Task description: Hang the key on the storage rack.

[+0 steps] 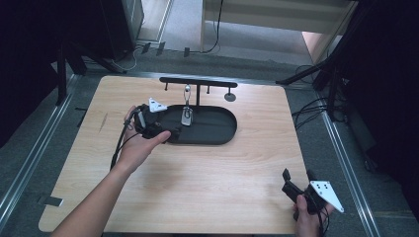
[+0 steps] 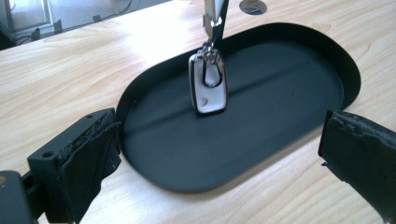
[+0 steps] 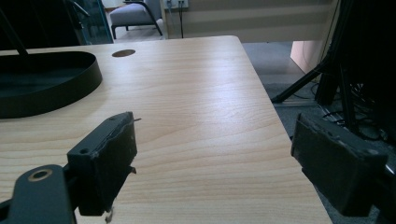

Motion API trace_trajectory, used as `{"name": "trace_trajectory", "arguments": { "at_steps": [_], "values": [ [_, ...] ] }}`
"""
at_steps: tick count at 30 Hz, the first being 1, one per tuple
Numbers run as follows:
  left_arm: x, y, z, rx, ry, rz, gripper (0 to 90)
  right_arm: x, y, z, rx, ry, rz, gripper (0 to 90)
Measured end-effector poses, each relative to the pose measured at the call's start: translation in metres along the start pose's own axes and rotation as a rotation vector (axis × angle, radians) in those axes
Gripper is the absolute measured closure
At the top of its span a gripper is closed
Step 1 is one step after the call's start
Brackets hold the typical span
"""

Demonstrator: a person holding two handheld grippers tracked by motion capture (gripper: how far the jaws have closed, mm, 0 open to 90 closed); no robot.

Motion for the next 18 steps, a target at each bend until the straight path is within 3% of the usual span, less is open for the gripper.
{"name": "trace_trajectory", "arguments": {
  "at_steps": [5,12,18],
  "values": [
    [0.010,0.007,0.012,-0.002,-0.017,0.004,0.0,0.000,0.001,0.000,-0.008,0.001,0.001,13.9],
    [0.027,0.021,0.030,0.026,-0.037,0.012,0.0,0.000,0.000,0.000,0.000,0.000,0.001,13.9],
    [0.033,0.033,0.047,0.033,-0.056,0.014,0.0,0.000,0.001,0.000,-0.001,0.001,0.003,13.9]
  ]
}}
Point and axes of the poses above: each handheld gripper's, and its own axes: x roughly backward along the jaws, z roughly out of its underside, y roughly to its left, the point moved 7 cm from there along -x, roughly forward along the jaws, and after that the axes turned 14 degrees about -z, right-handed, at the moved point
